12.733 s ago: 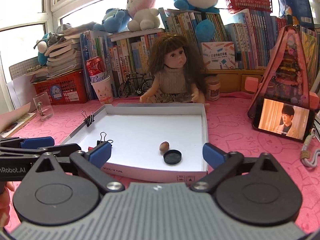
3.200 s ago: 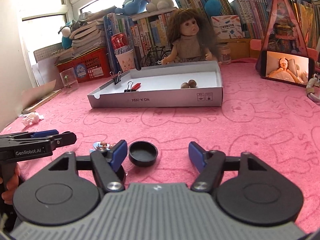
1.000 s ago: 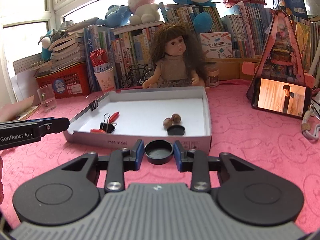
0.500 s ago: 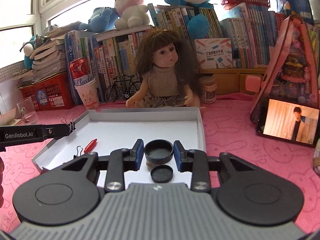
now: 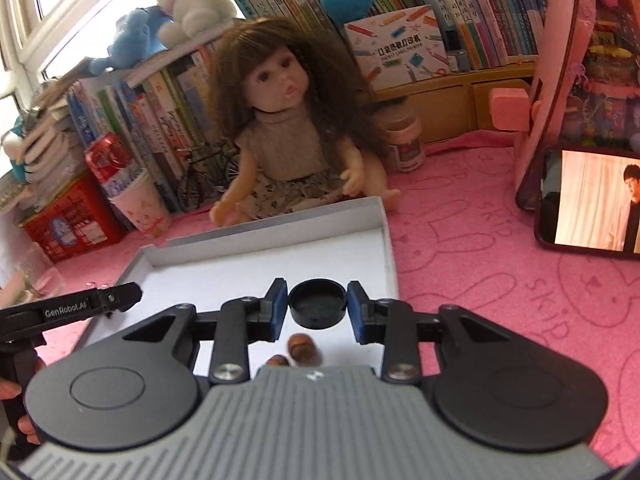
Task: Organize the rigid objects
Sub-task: 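Carry both black lids into the tray and open both tools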
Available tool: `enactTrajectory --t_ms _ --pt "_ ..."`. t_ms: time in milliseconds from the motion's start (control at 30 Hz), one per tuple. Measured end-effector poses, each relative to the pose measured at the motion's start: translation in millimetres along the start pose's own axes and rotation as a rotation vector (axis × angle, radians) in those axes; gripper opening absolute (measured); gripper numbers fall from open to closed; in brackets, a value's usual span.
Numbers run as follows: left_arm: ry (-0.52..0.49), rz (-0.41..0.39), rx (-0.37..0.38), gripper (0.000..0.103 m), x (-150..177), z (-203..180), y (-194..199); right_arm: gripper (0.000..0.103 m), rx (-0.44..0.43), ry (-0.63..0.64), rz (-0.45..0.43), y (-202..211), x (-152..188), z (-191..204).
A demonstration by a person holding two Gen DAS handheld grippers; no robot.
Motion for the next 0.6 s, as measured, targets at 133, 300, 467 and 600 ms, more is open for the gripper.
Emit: enactTrajectory --t_ms 133,300,467,600 --pt "-0.005 0.010 0.002 0.030 5 3 -3 0.037 0.035 0.015 0.023 -8 6 -3" --pt "-0.021 0.024 -0.003 0.030 11 2 -6 0.037 0.061 0.034 0.035 -12 10 -3" --pt "-0.042 0.031 -0.022 0.030 15 2 -8 0.037 0.071 0.056 0.038 -13 11 -1" --pt "-0.063 0.031 -0.032 0.030 16 1 -8 0.037 0.072 0.057 0.038 -13 12 0"
Point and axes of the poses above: each gripper's, at about its wrist camera, not at the fingertips, and y roughly against the way its jaws point, z to its left, x to its underside, the point moved 10 cm from there along -y, roughly the way its jaws point, and after that the axes turned 1 degree about x, right-handed, at the moved point
